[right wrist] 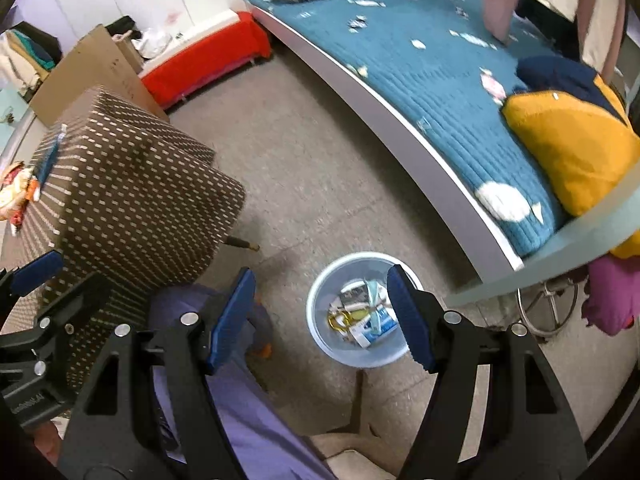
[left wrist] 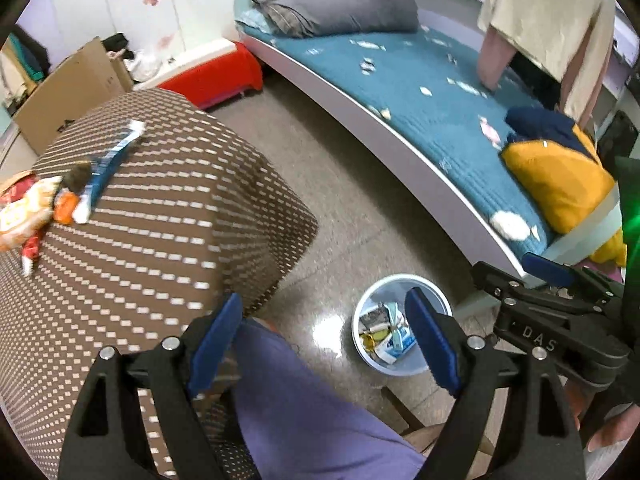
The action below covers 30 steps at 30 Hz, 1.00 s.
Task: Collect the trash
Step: 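Move both open tools back over the polka-dot table toward the trash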
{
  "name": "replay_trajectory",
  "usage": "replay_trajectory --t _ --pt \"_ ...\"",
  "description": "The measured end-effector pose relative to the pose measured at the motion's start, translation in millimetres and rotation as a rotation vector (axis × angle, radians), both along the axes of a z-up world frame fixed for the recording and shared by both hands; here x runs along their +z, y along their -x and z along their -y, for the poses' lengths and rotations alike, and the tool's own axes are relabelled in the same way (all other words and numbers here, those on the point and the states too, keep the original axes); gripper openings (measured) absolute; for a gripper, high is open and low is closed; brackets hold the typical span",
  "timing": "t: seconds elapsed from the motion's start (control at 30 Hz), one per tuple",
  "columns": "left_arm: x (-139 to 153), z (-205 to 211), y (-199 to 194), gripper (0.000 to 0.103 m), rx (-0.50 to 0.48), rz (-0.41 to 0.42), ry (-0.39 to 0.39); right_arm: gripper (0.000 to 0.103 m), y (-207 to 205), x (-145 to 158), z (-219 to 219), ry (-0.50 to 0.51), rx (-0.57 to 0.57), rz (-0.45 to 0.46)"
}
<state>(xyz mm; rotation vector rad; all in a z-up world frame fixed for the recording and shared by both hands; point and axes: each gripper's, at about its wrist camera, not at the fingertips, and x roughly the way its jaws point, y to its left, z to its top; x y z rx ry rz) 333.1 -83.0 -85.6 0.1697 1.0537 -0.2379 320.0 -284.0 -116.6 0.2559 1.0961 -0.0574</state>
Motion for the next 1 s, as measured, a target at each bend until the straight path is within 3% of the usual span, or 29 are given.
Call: replay_trajectory --t 0.5,0.8,1.0 --pt "52 -110 4 0.086 0.216 0.127 0.023 0.068 -29 56 -85 0.032 0.184 0.147" --pt "56 -179 0 0.086 0.329 0.139 0.011 0.069 -45 80 -152 0.053 0.314 0.207" --pt "47 -222 -19 0.086 0.391 0.116 0.044 0.069 -66 82 -200 0.041 0.393 0.220"
